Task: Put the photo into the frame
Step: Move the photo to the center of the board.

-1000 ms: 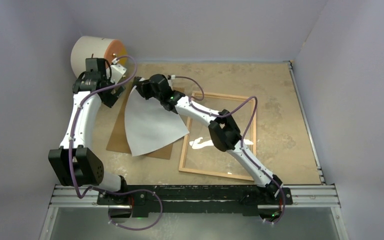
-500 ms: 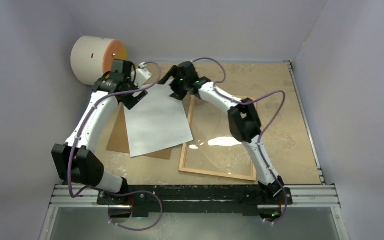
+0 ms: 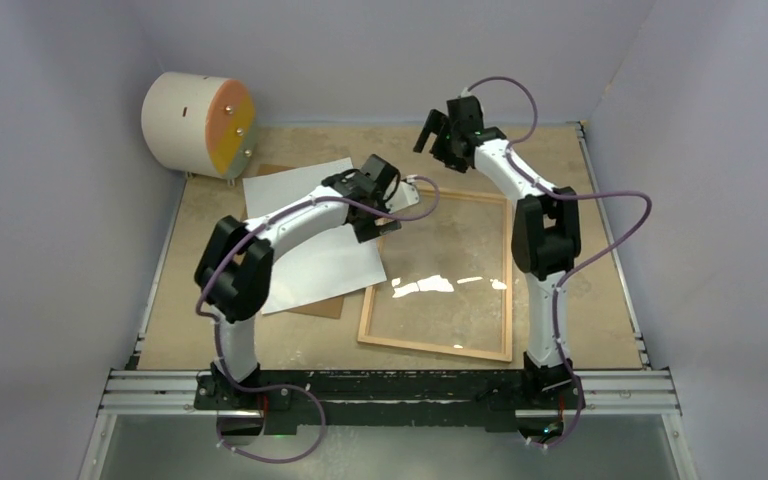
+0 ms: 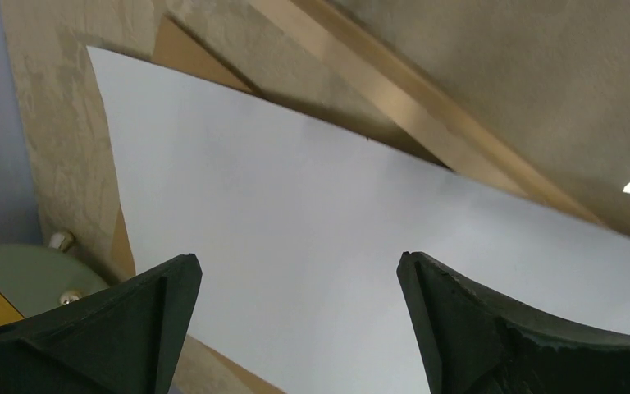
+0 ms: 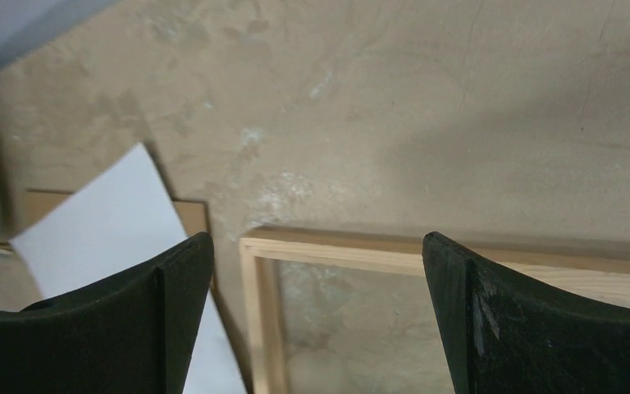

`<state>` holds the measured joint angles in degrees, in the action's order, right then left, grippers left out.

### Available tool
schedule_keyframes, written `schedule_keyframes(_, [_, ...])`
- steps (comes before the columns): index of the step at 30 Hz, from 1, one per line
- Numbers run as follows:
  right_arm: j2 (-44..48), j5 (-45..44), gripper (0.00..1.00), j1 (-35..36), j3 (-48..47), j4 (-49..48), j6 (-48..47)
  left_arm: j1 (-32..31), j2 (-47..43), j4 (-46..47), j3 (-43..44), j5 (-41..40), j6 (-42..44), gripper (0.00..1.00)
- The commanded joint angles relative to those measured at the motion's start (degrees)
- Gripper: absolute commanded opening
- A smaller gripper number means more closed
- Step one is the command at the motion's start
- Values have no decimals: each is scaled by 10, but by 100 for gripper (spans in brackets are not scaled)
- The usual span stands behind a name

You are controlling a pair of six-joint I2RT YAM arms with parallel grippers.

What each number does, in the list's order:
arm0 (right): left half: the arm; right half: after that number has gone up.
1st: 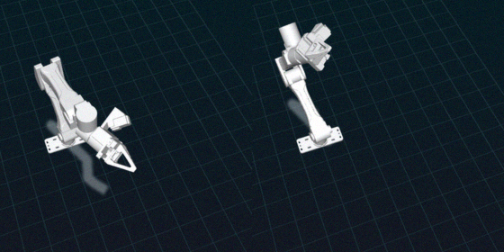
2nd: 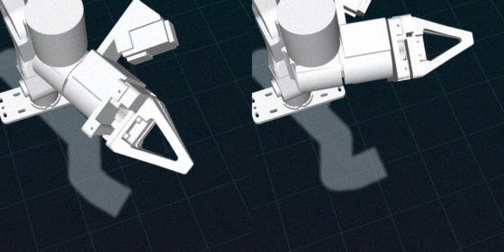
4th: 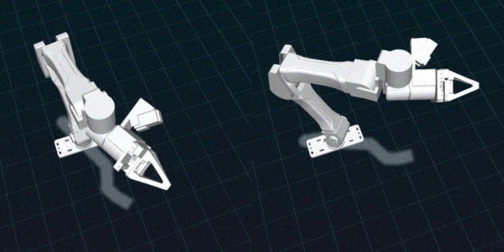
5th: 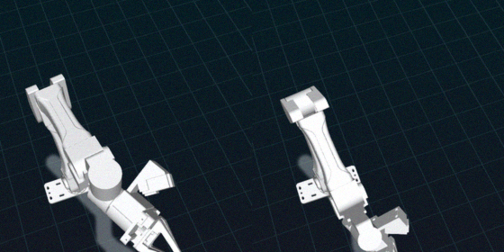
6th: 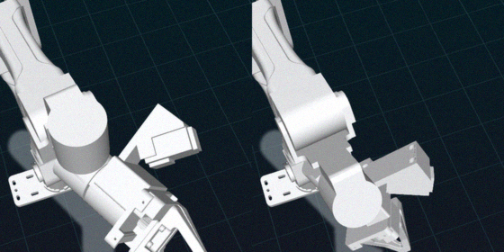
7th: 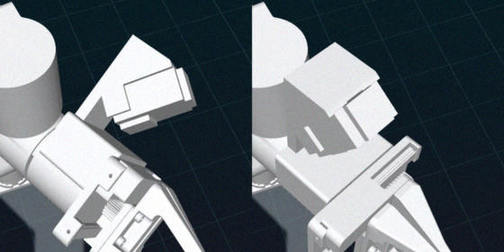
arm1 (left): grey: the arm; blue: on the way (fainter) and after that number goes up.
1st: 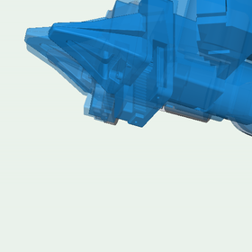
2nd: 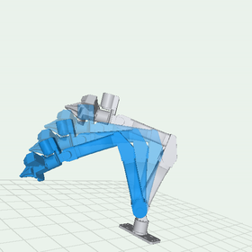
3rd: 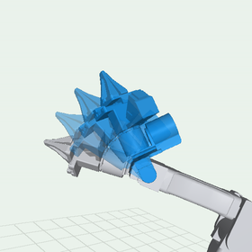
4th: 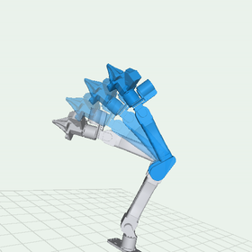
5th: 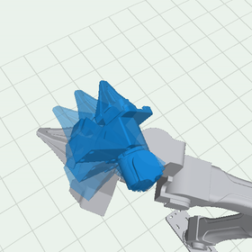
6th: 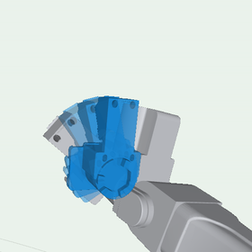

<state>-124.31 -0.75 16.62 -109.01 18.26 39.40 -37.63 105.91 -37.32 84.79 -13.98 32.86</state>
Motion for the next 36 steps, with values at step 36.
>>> schedule_keyframes(36, [-110,-119,91,102,-68,54,-201,19,-72,19,-103,-13,22,100])
